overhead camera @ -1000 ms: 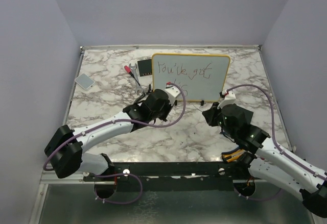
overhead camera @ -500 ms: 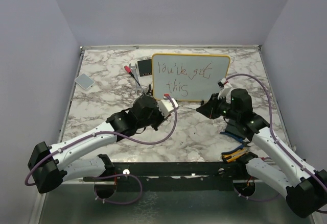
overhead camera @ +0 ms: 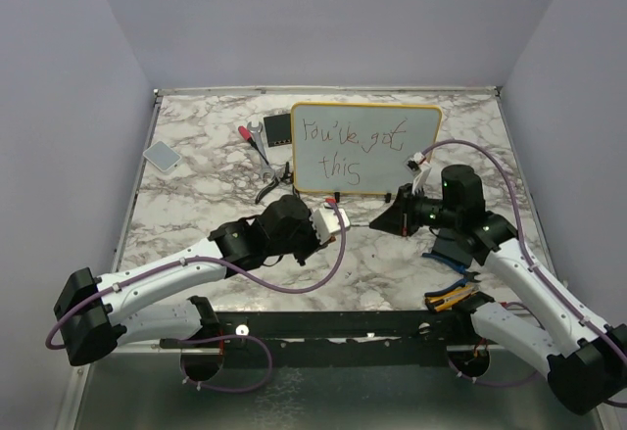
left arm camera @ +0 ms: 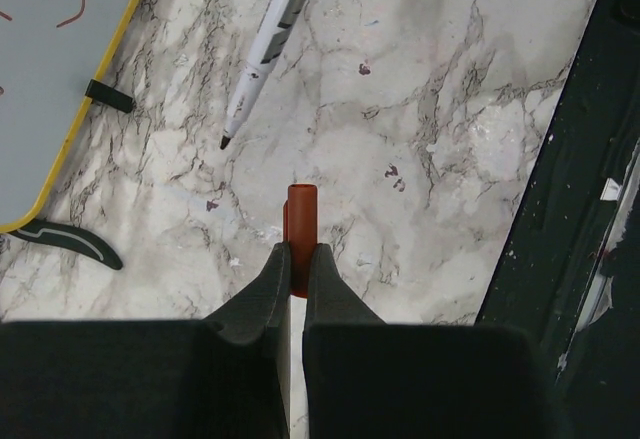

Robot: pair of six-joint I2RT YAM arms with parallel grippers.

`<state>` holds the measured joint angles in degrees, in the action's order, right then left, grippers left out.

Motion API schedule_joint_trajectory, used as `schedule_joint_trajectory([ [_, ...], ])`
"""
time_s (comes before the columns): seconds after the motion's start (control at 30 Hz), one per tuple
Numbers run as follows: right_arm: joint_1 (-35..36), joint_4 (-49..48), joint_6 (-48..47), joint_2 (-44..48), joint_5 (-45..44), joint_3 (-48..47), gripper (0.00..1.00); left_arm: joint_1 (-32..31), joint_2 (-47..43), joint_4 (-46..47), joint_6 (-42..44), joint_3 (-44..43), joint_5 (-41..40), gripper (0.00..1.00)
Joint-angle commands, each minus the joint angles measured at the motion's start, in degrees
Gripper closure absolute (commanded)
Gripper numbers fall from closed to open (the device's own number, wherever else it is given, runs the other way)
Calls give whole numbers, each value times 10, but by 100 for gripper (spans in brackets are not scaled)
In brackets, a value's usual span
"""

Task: Write a sentence on the whiteboard
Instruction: Close the pen cap.

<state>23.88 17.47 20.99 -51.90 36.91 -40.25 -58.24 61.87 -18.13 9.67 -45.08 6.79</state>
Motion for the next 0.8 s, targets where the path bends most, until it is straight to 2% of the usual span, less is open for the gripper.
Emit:
schedule_joint_trajectory([
  [0.0,-4,54,-15,8,36,-25,99,-2,-6,-14,16,6,14,100],
  [0.77,-3,62,-23,-7,108,-22,99,-4,-20,-18,21,11,3,100],
])
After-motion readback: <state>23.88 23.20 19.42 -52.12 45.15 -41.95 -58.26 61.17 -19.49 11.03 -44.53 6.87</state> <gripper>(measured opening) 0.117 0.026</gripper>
